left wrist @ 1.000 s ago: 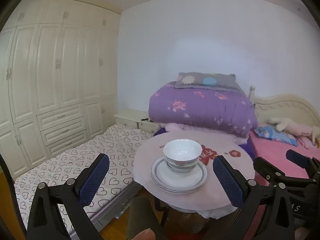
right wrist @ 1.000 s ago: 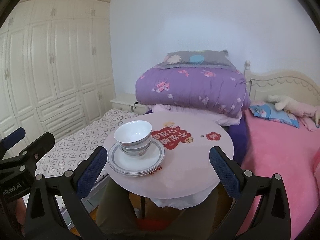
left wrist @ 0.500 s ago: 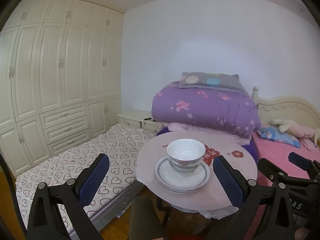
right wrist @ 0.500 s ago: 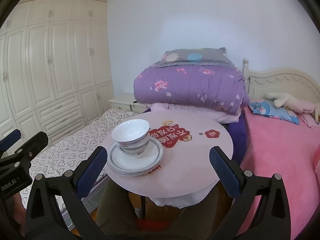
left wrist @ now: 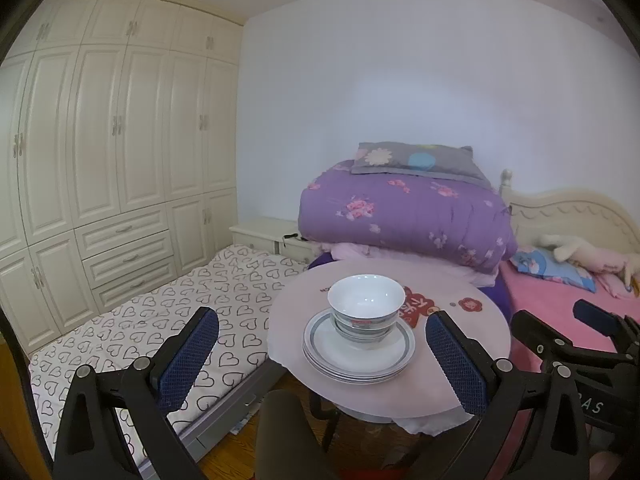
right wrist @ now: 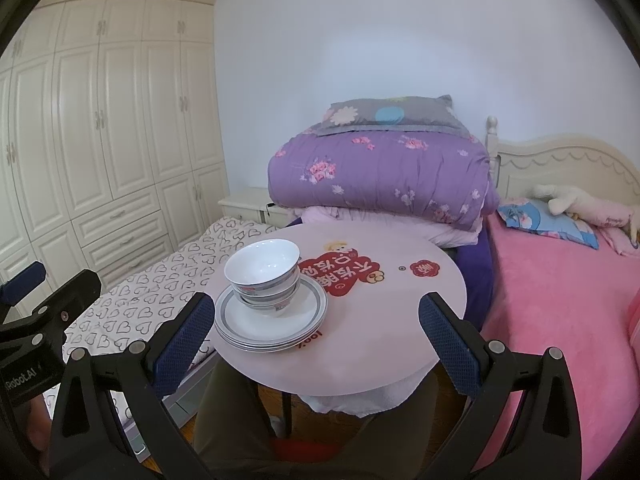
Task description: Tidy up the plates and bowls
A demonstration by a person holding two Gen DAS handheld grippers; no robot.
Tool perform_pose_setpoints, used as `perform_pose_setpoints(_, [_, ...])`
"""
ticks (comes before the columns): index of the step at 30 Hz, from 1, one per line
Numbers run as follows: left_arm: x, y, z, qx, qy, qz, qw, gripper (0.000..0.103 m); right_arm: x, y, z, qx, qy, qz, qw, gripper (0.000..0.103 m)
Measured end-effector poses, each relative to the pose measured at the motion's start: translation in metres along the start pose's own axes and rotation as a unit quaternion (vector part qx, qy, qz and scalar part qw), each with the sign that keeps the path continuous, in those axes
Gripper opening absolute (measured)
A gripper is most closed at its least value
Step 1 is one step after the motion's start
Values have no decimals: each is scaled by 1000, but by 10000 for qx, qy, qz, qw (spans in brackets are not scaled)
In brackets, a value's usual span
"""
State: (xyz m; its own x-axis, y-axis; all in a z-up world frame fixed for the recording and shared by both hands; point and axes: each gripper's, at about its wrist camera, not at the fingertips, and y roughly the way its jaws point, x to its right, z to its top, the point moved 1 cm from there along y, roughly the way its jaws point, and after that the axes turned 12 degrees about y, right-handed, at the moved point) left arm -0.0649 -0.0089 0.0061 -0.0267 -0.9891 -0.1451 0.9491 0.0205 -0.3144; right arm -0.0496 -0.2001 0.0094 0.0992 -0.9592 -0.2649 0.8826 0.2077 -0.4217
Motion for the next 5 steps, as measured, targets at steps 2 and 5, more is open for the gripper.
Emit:
perform_pose_setpoints(2, [0, -1, -1, 22, -26, -46, 10000, 102, -1, 0, -1, 1, -4, 1, 10000, 103])
perform_pose_setpoints(5, [0, 0, -1, 38, -18, -53, 10000, 102, -1, 0, -1, -2, 3, 9, 10000, 103])
